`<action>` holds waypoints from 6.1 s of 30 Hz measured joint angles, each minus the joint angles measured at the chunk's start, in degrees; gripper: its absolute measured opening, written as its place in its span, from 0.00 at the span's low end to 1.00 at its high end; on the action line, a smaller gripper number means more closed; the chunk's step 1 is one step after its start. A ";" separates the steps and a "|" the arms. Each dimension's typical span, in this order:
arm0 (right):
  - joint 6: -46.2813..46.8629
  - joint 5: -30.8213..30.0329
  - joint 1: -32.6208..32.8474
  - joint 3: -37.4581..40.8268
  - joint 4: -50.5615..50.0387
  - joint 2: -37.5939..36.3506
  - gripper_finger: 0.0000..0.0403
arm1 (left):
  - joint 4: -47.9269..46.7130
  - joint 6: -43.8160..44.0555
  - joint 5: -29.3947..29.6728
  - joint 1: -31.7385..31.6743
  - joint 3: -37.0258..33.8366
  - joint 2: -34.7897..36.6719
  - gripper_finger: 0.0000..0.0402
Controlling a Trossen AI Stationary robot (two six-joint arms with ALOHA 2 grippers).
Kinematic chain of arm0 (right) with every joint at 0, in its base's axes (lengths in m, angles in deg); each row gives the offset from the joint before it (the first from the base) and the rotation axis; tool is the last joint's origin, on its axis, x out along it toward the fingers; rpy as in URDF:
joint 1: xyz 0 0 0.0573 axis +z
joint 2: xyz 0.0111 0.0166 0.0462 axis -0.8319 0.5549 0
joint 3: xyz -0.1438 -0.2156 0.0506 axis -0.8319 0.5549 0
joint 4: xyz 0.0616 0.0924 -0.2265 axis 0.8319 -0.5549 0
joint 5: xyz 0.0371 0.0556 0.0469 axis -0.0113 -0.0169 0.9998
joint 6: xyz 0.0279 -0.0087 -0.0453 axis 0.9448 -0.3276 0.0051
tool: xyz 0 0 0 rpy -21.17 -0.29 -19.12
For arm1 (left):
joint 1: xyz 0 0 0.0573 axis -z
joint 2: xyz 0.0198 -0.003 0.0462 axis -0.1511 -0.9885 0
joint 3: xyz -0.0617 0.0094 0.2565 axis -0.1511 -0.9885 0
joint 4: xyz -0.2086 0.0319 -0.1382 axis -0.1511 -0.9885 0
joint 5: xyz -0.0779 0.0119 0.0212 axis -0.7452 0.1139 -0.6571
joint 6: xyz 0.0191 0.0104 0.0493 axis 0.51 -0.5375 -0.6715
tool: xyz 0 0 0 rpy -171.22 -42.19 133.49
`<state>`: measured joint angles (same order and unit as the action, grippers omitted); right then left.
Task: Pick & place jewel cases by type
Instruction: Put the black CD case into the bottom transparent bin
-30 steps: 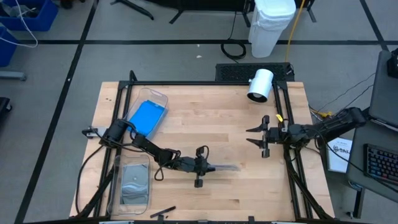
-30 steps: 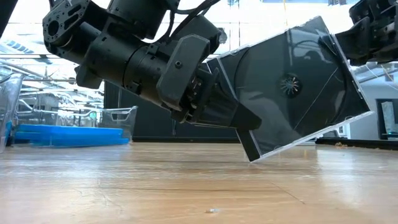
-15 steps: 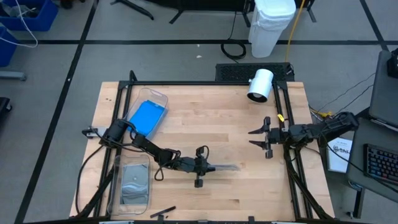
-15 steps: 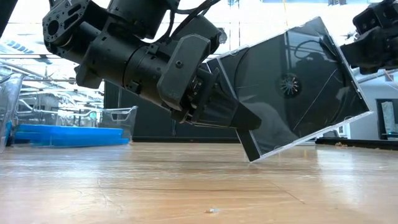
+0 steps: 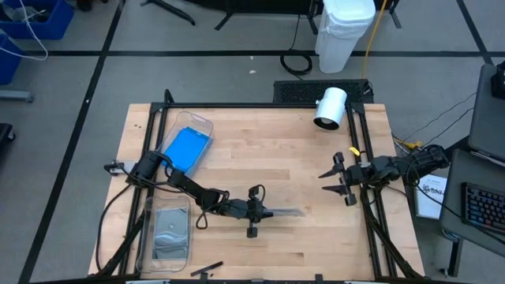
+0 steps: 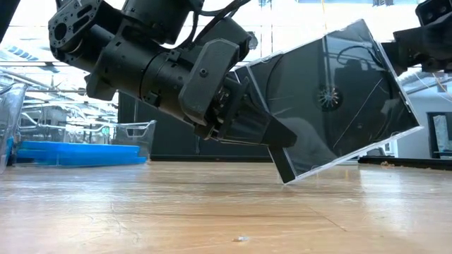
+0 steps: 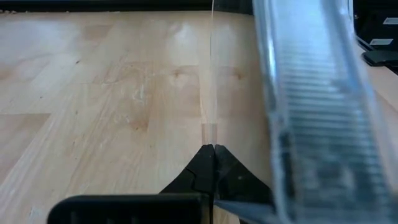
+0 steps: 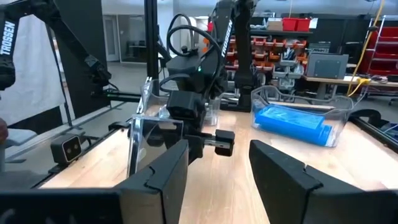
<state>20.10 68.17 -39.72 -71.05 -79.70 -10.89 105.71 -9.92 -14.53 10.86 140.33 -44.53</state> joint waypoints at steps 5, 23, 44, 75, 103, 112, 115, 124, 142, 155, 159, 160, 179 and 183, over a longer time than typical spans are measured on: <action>0.02 -0.13 0.00 0.99 0.32 -0.03 0.41 | -0.09 0.04 0.00 0.00 0.00 0.00 0.08; 1.44 -0.42 -0.09 3.58 4.24 0.56 0.41 | -0.03 -0.77 -0.73 -0.94 -0.02 0.00 0.08; 4.52 -0.28 -0.09 3.59 3.27 0.60 0.41 | 1.32 -1.63 0.00 -1.66 -0.09 -0.09 0.08; 4.52 -0.17 -0.09 3.60 3.25 0.60 0.41 | -12.11 2.30 -5.20 -8.72 12.47 -0.31 0.08; 4.52 -0.16 -0.10 3.65 3.26 0.62 0.41 | 12.72 -13.51 -56.58 -5.42 19.47 -0.04 0.08; 4.52 -0.16 -0.11 3.63 3.25 0.61 0.41 | -2.94 -48.73 -49.17 -0.23 19.45 0.04 0.08; 4.52 -0.16 -0.11 3.63 3.26 0.62 0.41 | -8.43 -64.09 -32.09 2.32 19.41 0.04 0.08; 4.52 -0.17 -0.11 3.58 3.26 0.62 0.41 | -6.43 -84.08 24.78 7.65 19.41 0.07 0.08; 4.52 -0.17 -0.11 3.60 3.26 0.62 0.41 | -27.19 -39.66 42.92 -11.22 19.43 1.11 0.08; 4.52 -0.15 -0.11 3.60 3.63 0.69 0.41 | -49.86 -16.08 11.65 -20.92 18.81 7.72 0.08; 4.52 -0.15 -0.11 3.60 3.98 0.75 0.41 | -47.68 -13.18 9.42 -20.21 12.97 15.07 0.08; 4.52 -0.15 -0.10 3.60 3.98 0.77 0.41 | -46.67 -12.27 9.41 -19.81 10.81 17.68 0.08; 4.52 -0.20 -0.10 3.65 4.49 0.77 0.41 | -70.40 35.50 11.86 15.45 -15.21 83.45 0.08; 4.52 -0.20 -0.11 3.65 5.09 0.77 0.41 | -75.00 47.04 3.16 25.17 -15.15 85.74 0.08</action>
<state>24.63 67.97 -39.82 -67.40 -74.61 -10.12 30.71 37.12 -11.37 36.03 125.17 41.21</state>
